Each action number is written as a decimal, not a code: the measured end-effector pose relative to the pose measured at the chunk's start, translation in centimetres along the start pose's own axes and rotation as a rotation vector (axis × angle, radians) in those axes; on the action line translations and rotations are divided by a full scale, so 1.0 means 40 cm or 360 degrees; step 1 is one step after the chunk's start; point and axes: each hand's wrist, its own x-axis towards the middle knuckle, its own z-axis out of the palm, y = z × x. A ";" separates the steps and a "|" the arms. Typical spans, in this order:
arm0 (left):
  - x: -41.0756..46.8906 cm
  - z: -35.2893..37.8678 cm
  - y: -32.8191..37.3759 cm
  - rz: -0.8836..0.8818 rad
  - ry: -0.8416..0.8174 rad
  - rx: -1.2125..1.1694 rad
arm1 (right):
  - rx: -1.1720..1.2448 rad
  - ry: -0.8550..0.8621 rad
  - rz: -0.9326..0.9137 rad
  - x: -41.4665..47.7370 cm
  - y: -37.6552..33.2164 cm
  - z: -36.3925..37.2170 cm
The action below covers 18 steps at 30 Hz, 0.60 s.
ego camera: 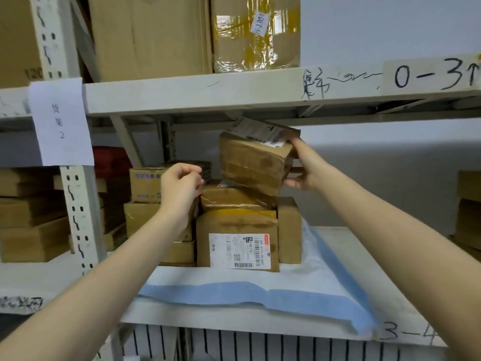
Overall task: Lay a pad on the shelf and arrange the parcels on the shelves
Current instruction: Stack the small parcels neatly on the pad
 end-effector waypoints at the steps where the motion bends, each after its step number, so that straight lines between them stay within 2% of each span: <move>1: 0.008 -0.002 -0.002 0.0063 0.0001 0.0074 | -0.0033 -0.0005 0.0015 0.019 -0.005 0.013; 6: 0.047 -0.005 -0.003 0.0343 -0.0013 0.0425 | -0.0052 -0.0019 0.0039 0.121 -0.015 0.063; 9: 0.064 0.000 0.005 0.0537 -0.0049 0.0619 | -0.0086 -0.0139 -0.0224 0.183 -0.004 0.085; 12: 0.076 0.009 0.005 0.0698 -0.0062 0.0792 | -0.0375 -0.0320 -0.0606 0.225 0.016 0.082; 15: 0.086 0.033 0.000 0.0836 -0.0056 0.0950 | -0.0768 -0.0535 -0.0685 0.237 0.035 0.058; 18: 0.097 0.063 -0.010 0.0942 -0.0070 0.1107 | -0.0754 -0.0586 -0.0665 0.226 0.046 0.056</move>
